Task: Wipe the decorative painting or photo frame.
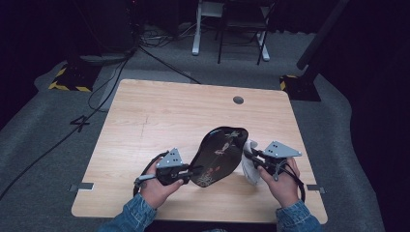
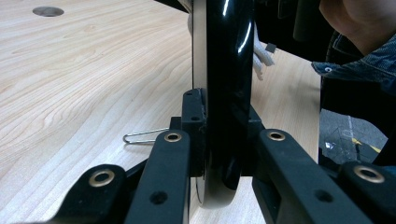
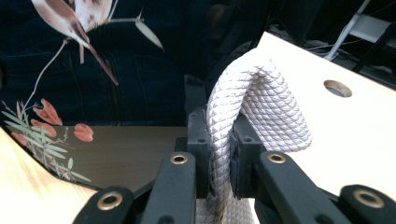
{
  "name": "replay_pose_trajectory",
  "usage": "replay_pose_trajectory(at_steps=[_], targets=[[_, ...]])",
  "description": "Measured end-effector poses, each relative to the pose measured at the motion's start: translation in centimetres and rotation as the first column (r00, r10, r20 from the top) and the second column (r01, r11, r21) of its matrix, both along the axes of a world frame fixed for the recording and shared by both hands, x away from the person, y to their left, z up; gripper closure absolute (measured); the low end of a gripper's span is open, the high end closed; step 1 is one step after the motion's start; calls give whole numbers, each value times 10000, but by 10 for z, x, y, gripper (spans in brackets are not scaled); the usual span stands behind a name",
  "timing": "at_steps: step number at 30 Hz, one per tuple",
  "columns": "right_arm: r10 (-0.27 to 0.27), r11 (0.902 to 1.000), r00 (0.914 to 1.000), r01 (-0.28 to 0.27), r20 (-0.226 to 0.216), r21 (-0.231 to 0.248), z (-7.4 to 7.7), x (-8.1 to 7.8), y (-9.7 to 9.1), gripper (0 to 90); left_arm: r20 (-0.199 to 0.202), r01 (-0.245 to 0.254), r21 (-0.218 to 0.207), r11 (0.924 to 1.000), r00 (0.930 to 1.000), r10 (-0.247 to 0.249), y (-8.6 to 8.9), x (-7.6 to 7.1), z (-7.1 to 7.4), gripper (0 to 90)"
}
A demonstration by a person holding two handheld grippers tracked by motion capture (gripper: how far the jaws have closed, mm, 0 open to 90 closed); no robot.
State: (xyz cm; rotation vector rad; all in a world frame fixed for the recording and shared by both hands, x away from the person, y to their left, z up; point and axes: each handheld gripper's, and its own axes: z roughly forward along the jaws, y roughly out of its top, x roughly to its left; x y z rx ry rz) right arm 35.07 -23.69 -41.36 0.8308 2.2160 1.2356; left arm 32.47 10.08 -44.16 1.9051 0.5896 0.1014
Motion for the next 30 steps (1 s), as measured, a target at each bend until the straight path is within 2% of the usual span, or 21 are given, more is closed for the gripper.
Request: replay_pose_trajectory(at_steps=[18,30], targets=[[60,9996,9980,-76,-622,-260,-20,2,-3,814,12,20,-4,10000,10000,-20,0,0,0,797],[6,9990,9932,-58,-1165,-440,-36,0,-5,813,2,9,-21,10000,10000,-9,0,0,0,797]])
